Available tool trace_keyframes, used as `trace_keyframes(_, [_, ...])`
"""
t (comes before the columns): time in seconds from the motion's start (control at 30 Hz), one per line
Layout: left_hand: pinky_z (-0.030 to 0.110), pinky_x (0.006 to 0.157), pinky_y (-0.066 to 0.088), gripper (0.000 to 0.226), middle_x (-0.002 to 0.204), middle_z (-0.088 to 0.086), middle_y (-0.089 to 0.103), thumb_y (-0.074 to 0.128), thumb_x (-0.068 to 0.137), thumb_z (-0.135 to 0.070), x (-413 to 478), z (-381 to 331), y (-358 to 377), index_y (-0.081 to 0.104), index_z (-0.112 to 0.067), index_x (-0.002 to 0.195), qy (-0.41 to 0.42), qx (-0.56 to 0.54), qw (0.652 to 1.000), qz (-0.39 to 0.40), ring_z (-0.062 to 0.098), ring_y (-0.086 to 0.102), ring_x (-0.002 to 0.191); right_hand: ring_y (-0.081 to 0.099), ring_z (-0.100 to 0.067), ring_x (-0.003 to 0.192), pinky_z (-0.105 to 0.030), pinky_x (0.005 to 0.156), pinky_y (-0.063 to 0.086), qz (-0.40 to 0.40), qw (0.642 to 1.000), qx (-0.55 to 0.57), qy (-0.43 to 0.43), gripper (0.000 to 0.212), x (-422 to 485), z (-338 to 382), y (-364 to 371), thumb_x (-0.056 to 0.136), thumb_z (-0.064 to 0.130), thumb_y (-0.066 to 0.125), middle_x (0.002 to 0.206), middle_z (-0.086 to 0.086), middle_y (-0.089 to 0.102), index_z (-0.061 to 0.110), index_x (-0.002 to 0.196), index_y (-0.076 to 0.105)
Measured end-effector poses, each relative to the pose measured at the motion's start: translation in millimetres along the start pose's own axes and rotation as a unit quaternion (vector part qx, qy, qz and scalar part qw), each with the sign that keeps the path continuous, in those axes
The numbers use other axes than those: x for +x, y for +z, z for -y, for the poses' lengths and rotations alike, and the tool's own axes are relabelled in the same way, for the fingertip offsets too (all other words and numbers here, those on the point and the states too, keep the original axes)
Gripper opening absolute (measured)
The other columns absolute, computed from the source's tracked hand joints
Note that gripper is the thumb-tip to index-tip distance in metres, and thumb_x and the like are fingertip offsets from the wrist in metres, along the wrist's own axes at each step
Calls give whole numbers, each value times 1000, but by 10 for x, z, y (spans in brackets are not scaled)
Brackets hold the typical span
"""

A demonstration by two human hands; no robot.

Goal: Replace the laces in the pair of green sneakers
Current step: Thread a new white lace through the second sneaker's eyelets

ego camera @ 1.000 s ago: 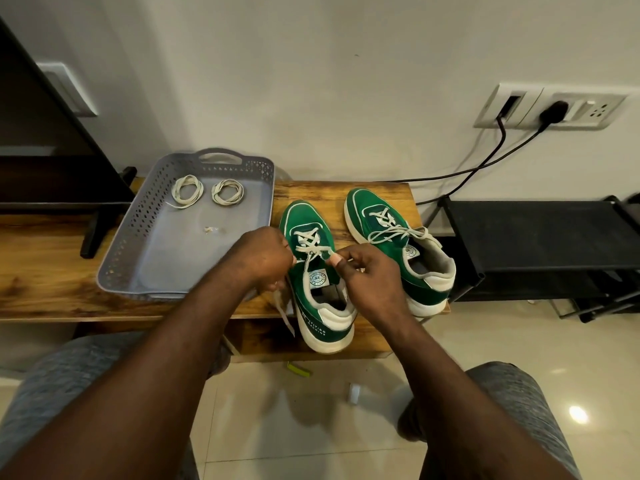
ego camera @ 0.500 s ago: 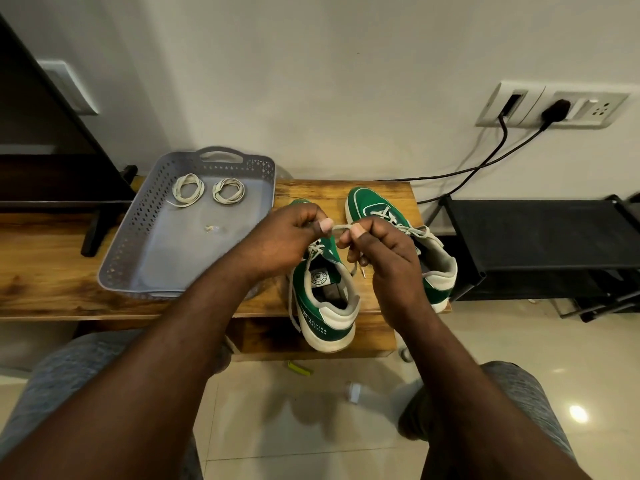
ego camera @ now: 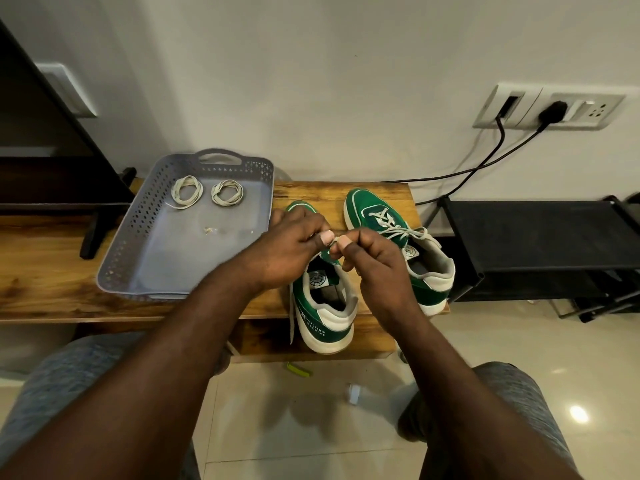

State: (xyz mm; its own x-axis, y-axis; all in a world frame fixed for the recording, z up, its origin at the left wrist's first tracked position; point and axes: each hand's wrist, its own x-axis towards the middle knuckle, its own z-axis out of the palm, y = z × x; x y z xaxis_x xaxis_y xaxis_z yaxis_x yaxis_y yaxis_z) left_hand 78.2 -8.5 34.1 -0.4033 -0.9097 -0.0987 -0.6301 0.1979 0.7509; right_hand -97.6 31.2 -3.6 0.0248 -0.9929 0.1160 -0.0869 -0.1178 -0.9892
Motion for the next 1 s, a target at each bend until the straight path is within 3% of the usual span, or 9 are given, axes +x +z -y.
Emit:
trace_keyframes(0.07, [43,103,36,15,113,-10,50,47,109,-39,13,2,-16,58,-33,102,-28,21,999,-11,17,34,125,64,-6,81,-29,78,50,-2,1000,-2,4,23,3,-7,-16,98,26,57,91,-2,74,11,92,74])
trace_keyframes(0.2, [52,100,35,22,131,1,50,46,109,-37,58,134,-114,56,-23,122,-126,243,960,-52,27,34,131,64,-7,84,-28,77,49,-1,1000,-18,11,24,6,-17,-66,98,28,56,94,-3,75,15,90,74])
trace_keyframes(0.4, [42,106,33,26,133,-13,57,47,108,-46,-31,48,-68,65,-36,123,-5,-5,1000,-5,15,32,133,64,0,80,-18,73,49,-5,1000,-26,15,21,1,-10,-24,106,12,58,90,0,74,11,91,73])
trace_keyframes(0.5, [51,88,52,19,98,-5,69,59,105,-36,-52,22,-45,72,-27,95,9,-26,999,-25,24,59,102,64,1,76,-14,70,49,-12,999,-46,7,19,7,4,-13,105,14,61,86,2,74,12,90,74])
trace_keyframes(0.57, [51,82,55,18,88,0,70,63,103,-32,-49,40,-64,71,-25,88,-6,-47,997,-55,27,65,90,65,-1,78,-14,70,49,-16,998,-68,3,18,7,-12,-25,104,18,62,85,3,73,13,91,74])
trace_keyframes(0.7, [45,82,58,16,87,-2,74,66,101,-33,-50,19,-63,75,-26,89,-1,-101,995,-17,20,70,88,69,-10,83,-22,74,54,-11,997,-78,-1,18,12,-35,-37,103,19,65,85,3,73,16,88,73])
trace_keyframes(0.8, [38,77,56,15,80,-3,74,69,99,-29,-38,29,-21,75,-25,86,-9,-79,996,-41,17,70,80,66,-11,77,-29,71,54,-17,994,-109,10,16,20,-65,-33,102,24,68,81,4,71,20,87,72])
trace_keyframes(0.9, [32,74,57,14,76,-4,74,73,96,-28,6,111,-38,74,-22,84,-60,-51,991,-109,13,72,76,66,-5,81,-35,74,57,-46,975,-219,16,8,44,-146,-57,100,35,69,88,12,71,29,96,70])
trace_keyframes(1.0, [39,81,60,13,83,-1,74,69,100,-26,40,201,-29,73,-20,89,-119,-23,984,-130,19,73,84,65,-5,88,-37,80,58,-1,940,-339,35,20,61,-219,-58,94,42,73,106,14,70,29,110,72])
